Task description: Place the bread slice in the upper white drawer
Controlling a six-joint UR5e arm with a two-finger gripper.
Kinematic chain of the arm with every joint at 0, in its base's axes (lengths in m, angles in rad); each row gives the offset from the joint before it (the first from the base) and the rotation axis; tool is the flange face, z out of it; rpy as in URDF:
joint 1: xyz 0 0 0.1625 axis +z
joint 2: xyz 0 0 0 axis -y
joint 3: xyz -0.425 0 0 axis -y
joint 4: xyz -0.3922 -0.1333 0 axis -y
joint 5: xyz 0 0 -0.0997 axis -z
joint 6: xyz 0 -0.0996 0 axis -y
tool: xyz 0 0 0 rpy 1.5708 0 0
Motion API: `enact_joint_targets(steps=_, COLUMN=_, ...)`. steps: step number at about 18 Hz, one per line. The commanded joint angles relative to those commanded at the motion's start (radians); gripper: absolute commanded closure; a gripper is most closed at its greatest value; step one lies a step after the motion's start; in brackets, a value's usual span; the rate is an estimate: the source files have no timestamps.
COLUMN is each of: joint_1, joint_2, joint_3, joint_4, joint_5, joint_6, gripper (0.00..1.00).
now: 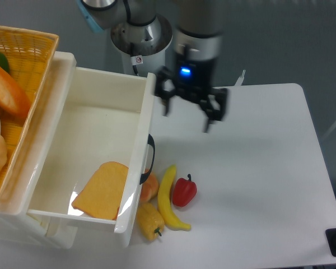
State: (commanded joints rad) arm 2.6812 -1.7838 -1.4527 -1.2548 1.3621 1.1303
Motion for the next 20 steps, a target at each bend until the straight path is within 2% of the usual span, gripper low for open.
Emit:
enact_joint_targets(steps=4, joint_1=0.055, joint_2=-0.072, joint_3=-0.002, joint_4=0.077, joint_5=0.101, joint_6=0.081, gripper=0.0)
enact_joint_targets(steps=6, joint_1=0.074, joint_2=-0.101, joint_3=-0.002, joint_4=0.078, joint_5=0.112, joint_6=0.15, gripper=0.0)
enact_joint_targets(steps=11, joint_1=0.085, joint_2=-0.155, joint_3=-0.002, joint_4=0.08, joint_5=0.212, joint_6=0.201, gripper=0.0)
enact_joint_targets(steps=17, joint_1=0.094, joint_2=-0.236, joint_3=-0.003, joint_4=0.121, joint_5=0.223, joint_6=0.213, gripper=0.0)
enact_joint_targets(steps=20, joint_1=0.1, joint_2=-0.261, joint_3=-0.002, joint_4=0.173, joint_5=0.216, joint_6=0.253, gripper=0.0)
